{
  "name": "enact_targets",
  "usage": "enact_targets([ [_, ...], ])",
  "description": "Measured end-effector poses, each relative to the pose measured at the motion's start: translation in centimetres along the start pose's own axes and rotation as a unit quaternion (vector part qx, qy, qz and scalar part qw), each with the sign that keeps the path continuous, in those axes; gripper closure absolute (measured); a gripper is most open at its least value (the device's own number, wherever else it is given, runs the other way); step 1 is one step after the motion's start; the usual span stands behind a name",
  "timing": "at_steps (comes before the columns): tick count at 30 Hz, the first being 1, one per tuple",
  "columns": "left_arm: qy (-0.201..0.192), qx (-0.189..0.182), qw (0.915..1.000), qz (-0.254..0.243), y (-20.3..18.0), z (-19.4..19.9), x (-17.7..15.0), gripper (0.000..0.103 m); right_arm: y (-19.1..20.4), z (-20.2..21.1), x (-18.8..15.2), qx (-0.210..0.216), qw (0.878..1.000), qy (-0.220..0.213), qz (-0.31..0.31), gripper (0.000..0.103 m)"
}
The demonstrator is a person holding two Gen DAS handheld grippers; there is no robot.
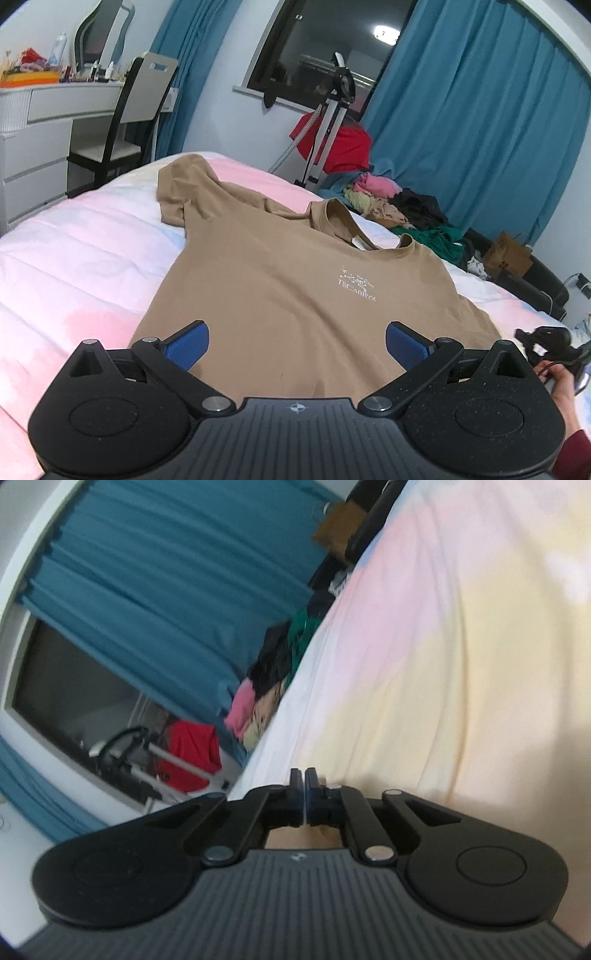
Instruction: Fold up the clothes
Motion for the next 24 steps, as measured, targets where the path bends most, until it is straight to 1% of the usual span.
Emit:
enact_targets([
  [3,-0.007,-0.006,0.9999,-0.01,-0.4,0.6,-0.1,0.0,-0.2,0.0,-0.5,-0.002,1.0,0.016,-0.013,0.1],
  [4,-0.007,-0.007,0.9999,-0.014,-0.5,0.8,-0.2,0.0,-0.3,0.0,-0.6,-0.003,1.0,0.021,-0.018,0.097],
  [6,-0.006,-0.012,0.9997,-0.019,-0.7,1.1,-0.4,0.0,-0.5,0.0,-0.9,-0.005,0.999,0.032,-0.027,0.096],
  [8,-0.005,-0.018,0.9995,-0.026,-0.9,1.3,-0.6,0.0,-0.6,0.0,-1.2,-0.006,0.998,0.043,-0.036,0.09],
  [9,-0.005,-0.019,0.9994,-0.029,-1.0,1.4,-0.7,0.0,-0.7,0.0,-1.4,-0.007,0.998,0.048,-0.04,0.076],
  [10,-0.006,-0.02,0.9993,-0.032,-1.0,1.6,-0.7,0.0,-0.8,0.0,-1.5,-0.008,0.998,0.053,-0.045,0.047],
  [12,-0.004,-0.024,0.9991,-0.035,-1.3,1.5,-0.8,0.0,-0.9,0.0,-1.8,-0.009,0.996,0.064,-0.053,0.022],
  [14,-0.005,-0.028,0.9991,-0.032,-1.4,1.3,-0.7,0.0,-0.8,-0.5,-2.4,-0.007,0.995,0.078,-0.055,0.022],
  [17,-0.009,-0.035,0.9989,-0.03,-1.7,0.6,-0.5,0.0,0.3,-2.5,-3.5,0.012,0.993,0.113,-0.028,0.022],
  [18,-0.011,-0.035,0.9988,-0.034,-1.9,0.3,-0.5,0.0,0.7,-3.2,-3.6,0.013,0.993,0.119,-0.019,0.022],
  [21,-0.007,-0.036,0.9984,-0.042,-2.3,-0.8,-0.5,0.0,1.6,-5.0,-3.6,0.01,0.994,0.107,-0.007,0.022],
  [22,-0.004,-0.038,0.9984,-0.041,-2.3,-1.1,-0.6,0.0,1.7,-5.7,-3.5,0.012,0.995,0.102,-0.01,0.027],
  [23,-0.002,-0.039,0.9984,-0.041,-2.3,-1.4,-0.7,0.0,1.8,-6.5,-3.5,0.015,0.994,0.105,-0.013,0.03],
  [24,0.002,-0.037,0.9985,-0.041,-2.3,-1.6,-0.8,0.0,1.9,-7.3,-3.4,0.019,0.994,0.109,-0.015,0.036],
])
Point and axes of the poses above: each gripper's, at about its wrist camera, not at the fingertips, and z roughly against the way its jaws point, y to its left, x to its top, the point moved 2 cm from there along -z, roughly the way its jaws point, and after that the axes turned 4 degrees about -z, right-handed, at the moved point
